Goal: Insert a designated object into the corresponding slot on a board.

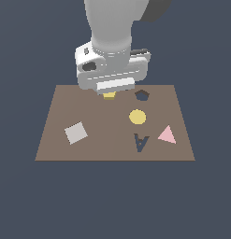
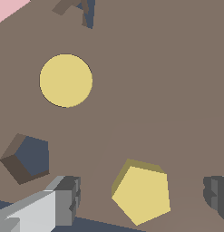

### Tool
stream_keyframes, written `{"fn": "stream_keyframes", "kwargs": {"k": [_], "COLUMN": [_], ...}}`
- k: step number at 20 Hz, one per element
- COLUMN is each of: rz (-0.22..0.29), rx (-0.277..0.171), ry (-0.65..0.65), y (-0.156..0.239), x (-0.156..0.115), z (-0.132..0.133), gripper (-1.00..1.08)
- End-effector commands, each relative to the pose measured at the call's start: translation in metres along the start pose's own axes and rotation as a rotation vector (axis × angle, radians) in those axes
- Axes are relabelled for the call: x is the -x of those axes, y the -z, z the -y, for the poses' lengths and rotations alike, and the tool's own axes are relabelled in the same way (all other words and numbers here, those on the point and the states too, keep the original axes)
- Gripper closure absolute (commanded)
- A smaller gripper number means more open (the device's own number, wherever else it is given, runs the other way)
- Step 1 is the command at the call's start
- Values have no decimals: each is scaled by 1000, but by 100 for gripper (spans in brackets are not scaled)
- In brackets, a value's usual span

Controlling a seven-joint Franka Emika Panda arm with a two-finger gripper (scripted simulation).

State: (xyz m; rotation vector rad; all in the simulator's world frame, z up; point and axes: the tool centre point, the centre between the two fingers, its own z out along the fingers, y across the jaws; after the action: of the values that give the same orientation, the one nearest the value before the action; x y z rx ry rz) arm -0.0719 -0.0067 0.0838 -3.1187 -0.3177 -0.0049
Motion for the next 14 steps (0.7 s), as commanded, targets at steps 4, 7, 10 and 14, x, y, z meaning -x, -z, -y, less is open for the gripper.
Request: {"fn": "stream_keyframes", "kwargs": {"k": [4,7,10,14], "rz": [3,4,4,4], "rx": [3,5,5,6], "ry": [71,92,103,100], "y": [-23,-31,-34,-34], "x": [21,28,31,30], "z": [-4,-5,-7,-7], "gripper": [-92,-92,-92,-92]}}
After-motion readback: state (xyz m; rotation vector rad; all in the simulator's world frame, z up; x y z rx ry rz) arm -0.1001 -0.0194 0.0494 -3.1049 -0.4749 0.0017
